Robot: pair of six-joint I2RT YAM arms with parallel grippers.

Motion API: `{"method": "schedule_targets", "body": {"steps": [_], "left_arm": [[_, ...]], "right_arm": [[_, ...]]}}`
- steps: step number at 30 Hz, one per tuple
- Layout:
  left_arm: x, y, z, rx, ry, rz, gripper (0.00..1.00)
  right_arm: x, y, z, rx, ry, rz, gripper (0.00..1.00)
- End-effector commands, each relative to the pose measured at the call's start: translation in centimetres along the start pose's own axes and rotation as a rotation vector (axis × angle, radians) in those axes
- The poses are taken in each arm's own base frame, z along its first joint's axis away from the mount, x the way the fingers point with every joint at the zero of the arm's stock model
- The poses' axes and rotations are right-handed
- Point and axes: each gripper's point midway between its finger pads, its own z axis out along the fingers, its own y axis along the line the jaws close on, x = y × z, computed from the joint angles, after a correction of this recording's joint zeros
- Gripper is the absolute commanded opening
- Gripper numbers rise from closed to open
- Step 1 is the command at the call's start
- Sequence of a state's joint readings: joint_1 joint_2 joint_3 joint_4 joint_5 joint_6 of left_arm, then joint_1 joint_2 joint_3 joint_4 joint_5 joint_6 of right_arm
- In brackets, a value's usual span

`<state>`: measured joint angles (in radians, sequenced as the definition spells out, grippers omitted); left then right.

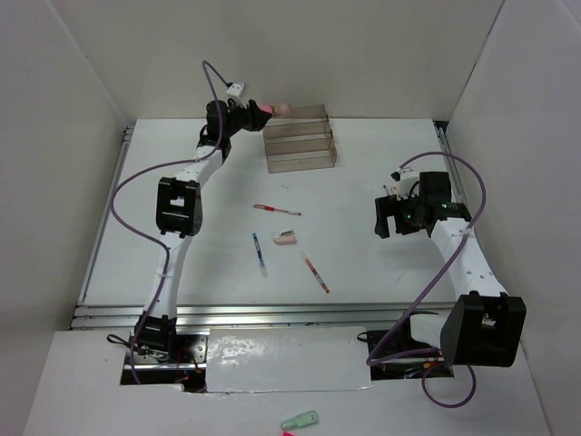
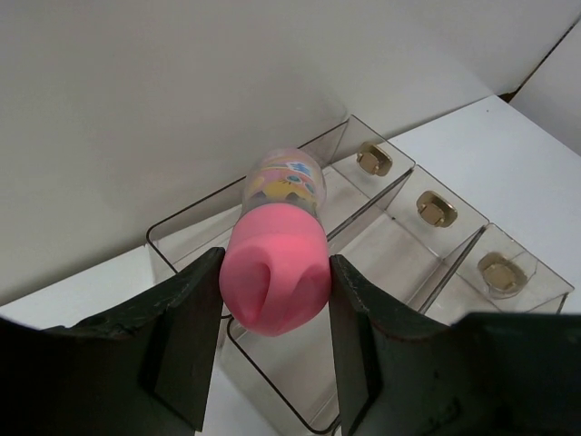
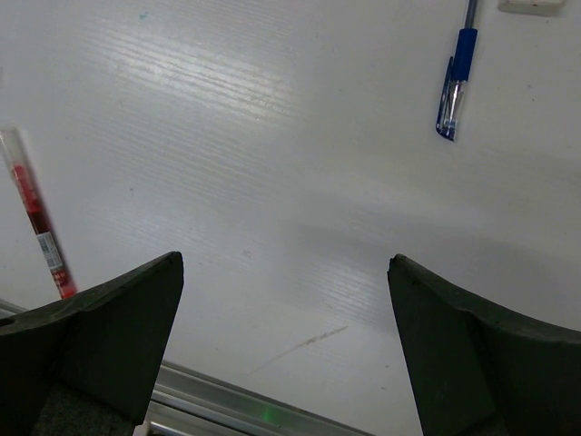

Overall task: Sort the stationery into containers
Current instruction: Place the stationery in the storage box.

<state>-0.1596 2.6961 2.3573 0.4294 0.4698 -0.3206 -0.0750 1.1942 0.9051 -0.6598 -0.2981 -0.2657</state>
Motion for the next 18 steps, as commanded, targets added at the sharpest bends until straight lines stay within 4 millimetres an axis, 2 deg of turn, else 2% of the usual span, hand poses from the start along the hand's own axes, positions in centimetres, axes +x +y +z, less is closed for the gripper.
{"method": "schedule_targets", "body": {"steps": [1,4,9,15,18], "left_arm": [[-4.9,-1.0,0.7,0.031,-0.151,0.083,0.06],[-4.4,-0.8,1.0,0.024,-0.149,0.081,0.1],[-3.3,-0.8,1.4,0.015,-0.144,0.088,0.26],[-3.9,-0.9,1.8,0.0,-0.175,0.087,0.4],[-4.9,-1.3,1.9,-0.014,-0.206,0.092,0.71]], "right_arm": [[-1.8,0.1,-0.5,0.008,-0.032,-0.005,1.0],[-1.9,0.2,-0.5,0.01,-0.032,-0.006,1.0],[-1.8,0.2,-0.5,0.012,-0.024,-0.009,1.0],[-1.8,0.4,-0.7,0.012,-0.023,-0.007,1.0],[-1.8,0.5,-0.8,0.013,-0.022,-0.009,1.0]]}}
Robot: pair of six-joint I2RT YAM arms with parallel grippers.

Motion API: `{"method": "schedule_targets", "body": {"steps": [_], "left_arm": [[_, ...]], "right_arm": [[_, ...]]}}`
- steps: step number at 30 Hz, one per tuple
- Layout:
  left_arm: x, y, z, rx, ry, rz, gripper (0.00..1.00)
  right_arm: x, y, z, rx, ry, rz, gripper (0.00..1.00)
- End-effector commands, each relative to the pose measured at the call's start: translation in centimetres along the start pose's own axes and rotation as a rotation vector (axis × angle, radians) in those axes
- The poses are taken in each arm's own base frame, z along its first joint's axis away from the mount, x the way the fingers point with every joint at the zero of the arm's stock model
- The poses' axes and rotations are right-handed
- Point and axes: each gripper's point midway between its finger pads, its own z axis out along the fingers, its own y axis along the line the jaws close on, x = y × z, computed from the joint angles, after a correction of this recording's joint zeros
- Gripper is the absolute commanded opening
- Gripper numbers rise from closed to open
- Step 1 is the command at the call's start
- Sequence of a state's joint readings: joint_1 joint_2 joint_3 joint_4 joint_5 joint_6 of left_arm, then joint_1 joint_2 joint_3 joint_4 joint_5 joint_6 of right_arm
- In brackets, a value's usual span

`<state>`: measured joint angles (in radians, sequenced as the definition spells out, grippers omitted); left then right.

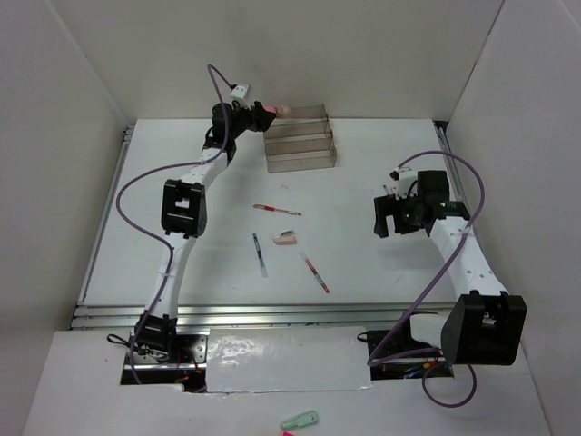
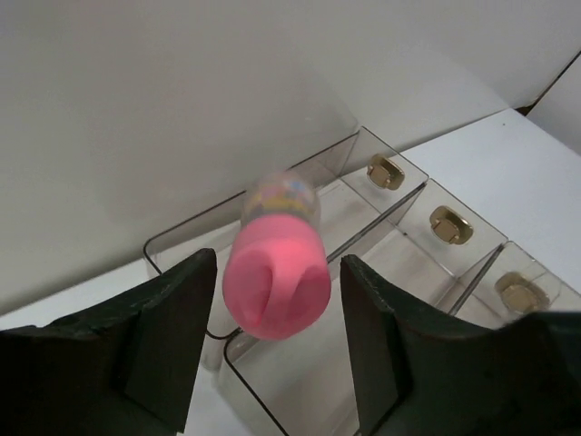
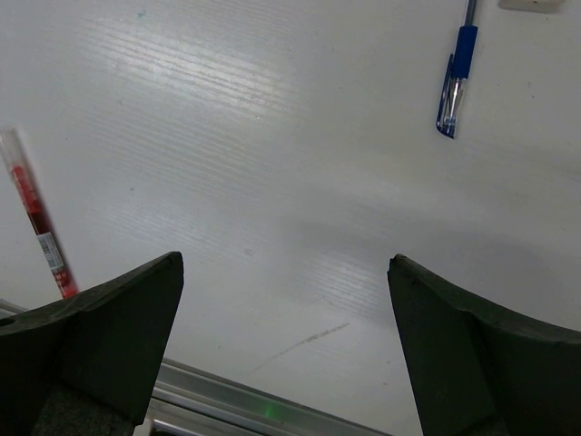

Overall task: Sort the stationery into containers
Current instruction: Place the stationery in the storage box.

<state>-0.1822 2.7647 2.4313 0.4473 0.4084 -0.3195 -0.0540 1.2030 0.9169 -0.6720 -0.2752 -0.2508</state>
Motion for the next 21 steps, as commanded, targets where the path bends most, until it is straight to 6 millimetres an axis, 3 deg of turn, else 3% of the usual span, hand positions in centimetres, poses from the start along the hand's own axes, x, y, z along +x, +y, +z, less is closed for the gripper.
{"method": "schedule_targets", "body": {"steps": [1,2,7,8,9,10,11,12,14,15,17,18,19,20,21], "left_arm": [[-6.8,-1.5,0.6,0.018,-0.196,0.081,0.94],[-7.3,-1.6,0.6,0.016,-0.206,0.081,0.99],[-10.5,-2.2,-0.1,0.015,-0.234,0.086,0.99],[-10.1,-1.8,-0.4,0.01,-0.223,0.073,0.99],[-12.0,-2.3,-1.0,0.016,-0.244,0.063,0.99],[-12.9,-1.5,-1.6,-0.007,-0.26,0.055,0.99],[-12.2,-0.6,-2.1,-0.031,-0.239,0.032,0.99],[-14.0,-1.0,-2.8,-0.039,-0.251,0.036,0.99],[-13.0,0.0,-3.6,-0.072,-0.183,0.05,0.91],[-15.0,-0.4,-4.5,-0.075,-0.191,0.066,0.8],[-13.7,0.1,-5.7,-0.088,-0.132,0.053,0.69],[-15.1,-0.7,-6.6,-0.083,-0.119,0.043,0.57],[-15.1,-0.3,-7.4,-0.087,-0.091,0.028,0.52],[-13.5,-0.7,-8.2,-0.062,-0.03,0.001,0.51],[-14.5,-1.5,-9.7,-0.056,0.007,-0.003,0.52]], "right_arm": [[-1.8,0.3,-1.0,0.006,-0.038,-0.011,1.0],[-1.9,0.3,-1.0,0.006,-0.04,-0.01,1.0],[-2.2,0.8,-1.2,-0.005,-0.05,-0.012,1.0],[-2.3,0.8,-1.3,-0.006,-0.053,-0.012,1.0],[-2.4,0.9,-1.4,-0.004,-0.056,-0.014,1.0],[-2.5,0.9,-1.6,-0.004,-0.064,-0.018,1.0],[-2.6,1.0,-1.7,-0.004,-0.068,-0.019,1.0],[-2.7,1.1,-1.8,-0.005,-0.076,-0.022,1.0],[-2.9,1.3,-2.1,-0.006,-0.089,-0.029,1.0],[-2.9,1.4,-2.2,-0.008,-0.09,-0.031,1.0],[-3.2,1.4,-2.5,-0.004,-0.106,-0.036,1.0],[-3.4,1.5,-2.6,-0.004,-0.112,-0.041,1.0],[-3.7,1.6,-2.9,-0.004,-0.124,-0.045,1.0],[-3.9,1.7,-3.1,-0.006,-0.132,-0.048,1.0],[-3.9,1.9,-3.2,-0.015,-0.135,-0.048,1.0]]}}
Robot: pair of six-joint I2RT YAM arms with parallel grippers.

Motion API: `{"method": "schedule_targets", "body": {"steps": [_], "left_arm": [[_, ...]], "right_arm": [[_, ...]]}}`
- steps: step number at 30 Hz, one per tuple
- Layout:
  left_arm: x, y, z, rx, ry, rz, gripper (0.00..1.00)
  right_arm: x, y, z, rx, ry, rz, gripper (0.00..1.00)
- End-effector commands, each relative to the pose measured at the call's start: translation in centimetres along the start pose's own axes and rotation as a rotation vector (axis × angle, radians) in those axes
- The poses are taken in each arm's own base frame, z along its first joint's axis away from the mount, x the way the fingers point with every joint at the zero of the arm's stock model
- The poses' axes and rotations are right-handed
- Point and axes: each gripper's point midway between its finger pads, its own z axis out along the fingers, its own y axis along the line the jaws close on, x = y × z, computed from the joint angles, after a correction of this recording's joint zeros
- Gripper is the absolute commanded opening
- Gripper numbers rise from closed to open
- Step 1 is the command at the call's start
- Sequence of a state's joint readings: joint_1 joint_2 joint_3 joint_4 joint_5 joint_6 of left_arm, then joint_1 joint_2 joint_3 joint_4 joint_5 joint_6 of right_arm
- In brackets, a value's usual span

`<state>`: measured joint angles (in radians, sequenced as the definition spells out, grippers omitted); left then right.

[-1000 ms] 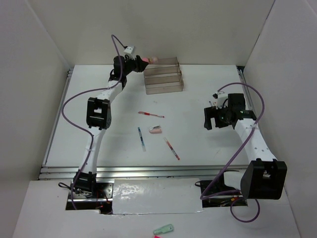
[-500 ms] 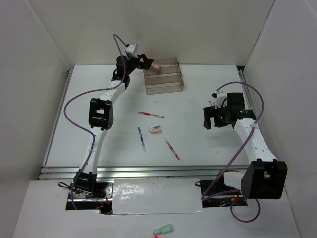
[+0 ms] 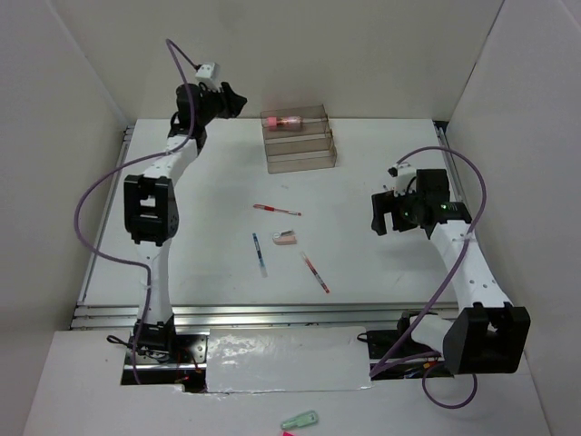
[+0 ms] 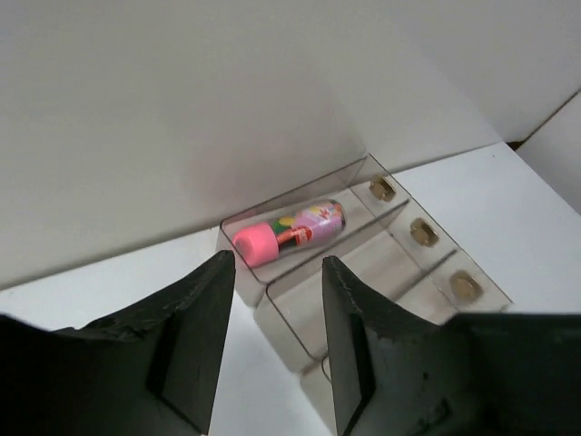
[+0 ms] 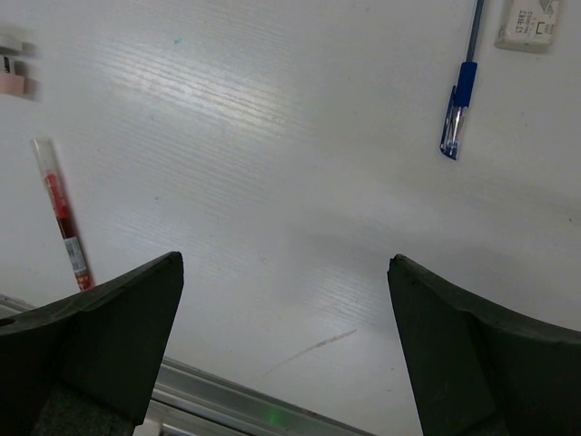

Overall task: Sort the stationery into containers
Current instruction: Place the stationery in the storage box, then pick up the pen from the center of the board.

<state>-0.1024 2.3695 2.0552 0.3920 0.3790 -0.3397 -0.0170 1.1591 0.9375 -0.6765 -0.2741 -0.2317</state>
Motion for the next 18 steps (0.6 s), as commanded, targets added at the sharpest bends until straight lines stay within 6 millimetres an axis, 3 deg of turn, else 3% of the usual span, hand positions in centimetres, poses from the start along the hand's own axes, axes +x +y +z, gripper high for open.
{"method": "schedule_targets", "body": {"steps": [1,2,3,4,5,6,7,8,9,10,11,12,13,15,17,18], "left_arm": [[-5.0,-3.0,-4.3,0.067,0.037,0.031,0.56],[-2.7,-2.9,-5.6,0.073,0.114,0.037,0.58],[-3.7,-4.0,-7.8,0.069,0.153,0.039,0.63],[-1.1,-3.9,-9.4,0.056,0.23,0.027,0.65],[-3.1,-4.9,-11.5,0.048,0.224,0.087,0.69],[-2.0,-5.0,-13.3,0.033,0.286,0.075,0.72],[0.6,-5.0,-15.3,0.03,0.354,0.078,0.79],[-1.3,-6.0,-17.3,0.028,0.332,0.115,0.98],[1.1,-6.2,-19.3,0.012,0.408,0.096,0.99],[1.7,-6.1,-20.6,0.008,0.437,0.148,0.99],[0.4,-6.9,-22.2,-0.003,0.427,0.184,0.99],[2.4,-6.8,-24.1,-0.014,0.502,0.182,0.99],[1.7,-7.4,-25.5,-0.026,0.493,0.201,0.99],[3.8,-7.0,-27.6,-0.086,0.556,0.199,0.99],[3.8,-7.6,-29.5,-0.116,0.563,0.201,0.99],[5.2,-7.8,-30.4,-0.111,0.588,0.185,0.99]], "right_arm": [[-3.0,0.8,-2.3,-0.006,-0.096,-0.026,1.0],[-3.1,0.9,-2.5,-0.012,-0.1,-0.027,1.0],[-3.4,2.0,-2.5,-0.041,-0.103,-0.052,0.99],[-3.4,2.2,-2.6,-0.048,-0.103,-0.057,0.98],[-3.3,2.6,-2.6,-0.058,-0.092,-0.059,0.95],[-3.1,3.3,-2.4,-0.077,-0.08,-0.071,0.94],[-2.9,3.6,-2.3,-0.081,-0.071,-0.076,0.93],[-2.7,3.8,-2.0,-0.076,-0.062,-0.083,0.92],[-2.1,4.3,-1.3,-0.06,-0.032,-0.102,0.91],[-1.7,4.4,-0.9,-0.049,-0.011,-0.107,0.88],[-1.1,4.4,-0.3,-0.039,0.011,-0.108,0.85],[-0.9,4.2,0.0,-0.008,0.025,-0.11,0.82],[-0.7,4.0,0.3,0.009,0.033,-0.108,0.79],[-0.4,3.6,1.1,0.038,0.055,-0.107,0.72],[-0.4,3.2,1.9,0.065,0.077,-0.107,0.66],[-0.4,3.3,2.1,0.064,0.087,-0.107,0.63]]}}
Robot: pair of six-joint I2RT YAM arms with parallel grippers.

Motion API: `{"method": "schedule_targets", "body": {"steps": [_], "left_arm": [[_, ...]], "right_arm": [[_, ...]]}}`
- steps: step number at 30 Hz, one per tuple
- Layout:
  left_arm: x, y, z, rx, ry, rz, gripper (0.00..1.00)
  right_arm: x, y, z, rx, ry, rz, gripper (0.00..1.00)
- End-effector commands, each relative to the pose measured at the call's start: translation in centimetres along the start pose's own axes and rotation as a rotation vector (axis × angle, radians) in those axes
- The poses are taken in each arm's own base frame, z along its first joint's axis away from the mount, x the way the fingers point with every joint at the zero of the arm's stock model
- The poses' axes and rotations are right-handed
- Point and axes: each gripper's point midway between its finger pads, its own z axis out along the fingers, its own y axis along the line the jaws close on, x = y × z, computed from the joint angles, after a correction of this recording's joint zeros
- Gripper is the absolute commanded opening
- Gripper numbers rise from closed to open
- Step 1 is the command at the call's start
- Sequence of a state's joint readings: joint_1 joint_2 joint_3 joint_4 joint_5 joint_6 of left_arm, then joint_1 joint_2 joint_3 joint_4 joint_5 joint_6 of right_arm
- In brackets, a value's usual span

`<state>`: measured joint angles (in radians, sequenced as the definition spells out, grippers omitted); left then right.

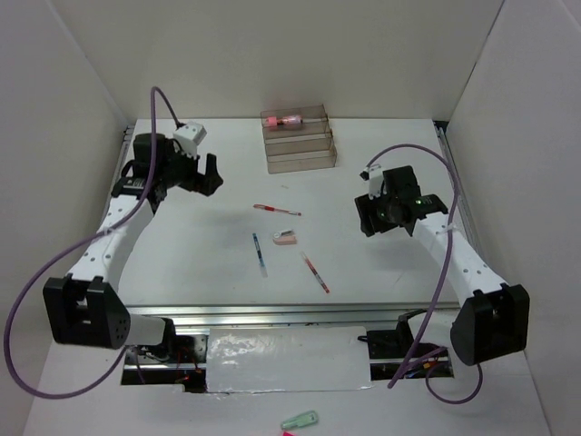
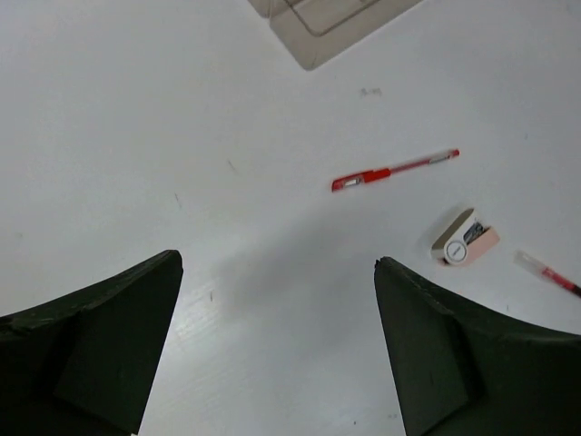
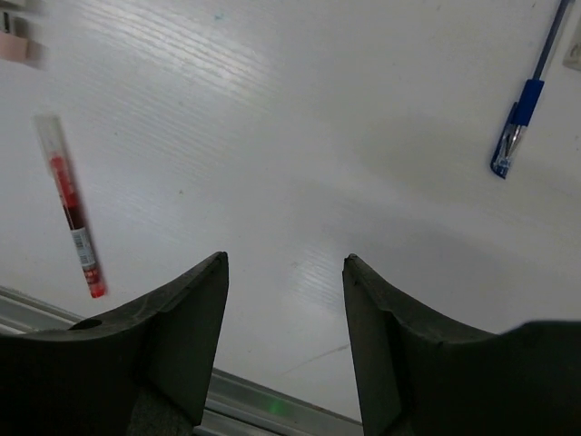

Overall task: Sort the stationery into containers
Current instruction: Pick up the pen from the center of the board.

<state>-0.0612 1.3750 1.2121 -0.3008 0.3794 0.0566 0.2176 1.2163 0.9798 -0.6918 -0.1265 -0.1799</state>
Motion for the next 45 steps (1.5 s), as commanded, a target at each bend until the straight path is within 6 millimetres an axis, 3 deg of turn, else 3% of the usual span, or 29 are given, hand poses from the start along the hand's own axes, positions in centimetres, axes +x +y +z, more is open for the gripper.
{"method": "schedule_targets", "body": {"steps": [1,3,5,6,8,16,23,32,42,44,45], "left_arm": [[3.6,-0.4,-2.2,-0.038,0.08,0.02,0.99],[5.4,-1.3,-2.7,-0.006,0.085,-0.007,0.99],[5.1,-2.4,-3.4,0.028,0.031,0.022,0.96],[6.4,-3.0,-3.3,0.047,0.045,0.027,0.93],[6.6,-3.9,-3.3,0.05,0.039,0.068,0.89],[8.3,-3.7,-2.7,0.033,0.107,0.079,0.89],[8.5,-3.6,-2.7,0.018,0.107,0.061,0.91],[9.2,-3.2,-2.5,-0.001,0.112,0.056,0.91],[9.5,-2.6,-2.2,-0.024,0.114,0.056,0.92],[9.7,-2.5,-2.1,-0.027,0.116,0.059,0.92],[9.7,-2.5,-2.1,-0.029,0.116,0.058,0.92]], "right_arm": [[-0.1,-0.3,0.9,0.04,0.028,0.013,0.6],[-0.2,0.8,1.6,-0.002,0.045,0.002,0.55],[-0.3,3.2,2.4,-0.059,0.07,-0.029,0.53],[-0.2,3.9,2.7,-0.07,0.08,-0.039,0.53],[-0.1,6.3,3.4,-0.111,0.103,-0.077,0.53],[2.2,13.4,4.8,-0.249,0.213,-0.225,0.53],[4.3,17.5,6.0,-0.336,0.32,-0.264,0.56],[6.0,18.3,8.3,-0.303,0.389,-0.281,0.5],[7.1,17.5,10.4,-0.232,0.42,-0.31,0.4],[7.2,17.1,10.6,-0.212,0.417,-0.321,0.36],[7.3,17.0,10.7,-0.209,0.417,-0.326,0.3]]}}
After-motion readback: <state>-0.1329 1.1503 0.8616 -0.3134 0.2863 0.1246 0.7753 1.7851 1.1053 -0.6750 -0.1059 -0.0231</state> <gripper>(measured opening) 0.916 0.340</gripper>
